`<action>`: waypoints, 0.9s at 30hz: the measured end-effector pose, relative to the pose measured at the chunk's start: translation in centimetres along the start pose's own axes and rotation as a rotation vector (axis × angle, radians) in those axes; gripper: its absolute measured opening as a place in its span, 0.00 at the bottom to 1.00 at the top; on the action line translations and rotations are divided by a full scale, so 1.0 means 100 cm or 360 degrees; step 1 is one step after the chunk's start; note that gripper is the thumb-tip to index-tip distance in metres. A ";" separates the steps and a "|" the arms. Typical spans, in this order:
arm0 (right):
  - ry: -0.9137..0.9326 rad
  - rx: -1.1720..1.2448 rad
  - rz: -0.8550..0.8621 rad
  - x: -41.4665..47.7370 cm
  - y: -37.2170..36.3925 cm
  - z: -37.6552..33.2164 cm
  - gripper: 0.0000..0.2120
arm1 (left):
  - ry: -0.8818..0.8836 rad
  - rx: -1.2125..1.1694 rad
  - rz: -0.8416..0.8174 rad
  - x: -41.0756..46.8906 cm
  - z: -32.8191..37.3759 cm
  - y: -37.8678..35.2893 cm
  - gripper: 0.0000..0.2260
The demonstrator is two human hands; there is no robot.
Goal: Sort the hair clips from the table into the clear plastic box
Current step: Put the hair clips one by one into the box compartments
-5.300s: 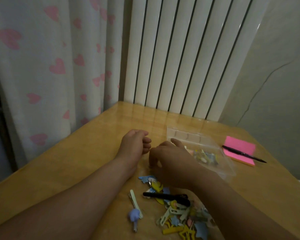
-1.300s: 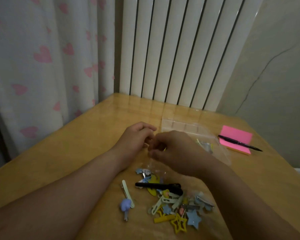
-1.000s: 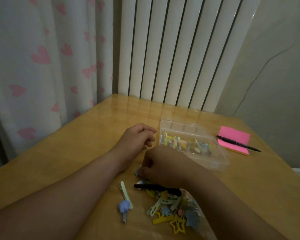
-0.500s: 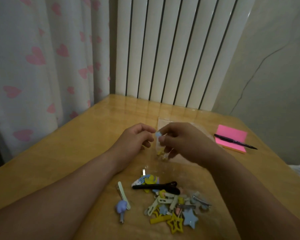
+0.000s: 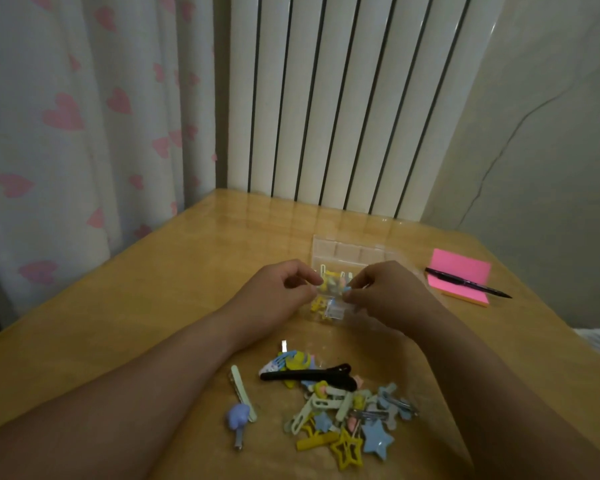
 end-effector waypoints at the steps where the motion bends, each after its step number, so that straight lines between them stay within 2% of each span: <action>1: -0.0018 -0.0017 -0.0017 0.001 -0.001 0.001 0.05 | -0.0013 0.0006 0.0002 0.000 0.001 0.000 0.06; 5: -0.0088 -0.0026 -0.0065 0.003 -0.006 0.005 0.08 | -0.0040 0.0054 0.0005 -0.001 0.003 0.001 0.06; 14: 0.0042 0.0002 0.0048 -0.001 0.001 -0.003 0.08 | -0.0023 0.0025 0.0018 0.001 -0.001 0.002 0.07; 21: 0.0357 0.0037 0.0198 -0.010 0.013 -0.031 0.05 | 0.0041 -0.0098 0.0107 0.002 -0.007 0.009 0.07; 24: 0.0529 0.0017 0.0047 -0.021 0.009 -0.054 0.04 | 0.0088 -0.0188 0.0167 0.002 -0.010 0.014 0.08; 27: 0.0624 -0.0136 -0.0358 -0.034 -0.012 -0.077 0.03 | 0.0115 -0.0278 0.0189 0.001 -0.010 0.017 0.09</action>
Point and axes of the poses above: each hand's wrist, its own x-axis towards the middle knuckle, its own y-axis out of the back of the hand, z = x × y, the point moved 9 cm from there along x, towards the middle knuckle, and after that the axes turned 11 degrees about -z, right-handed, at the moved point
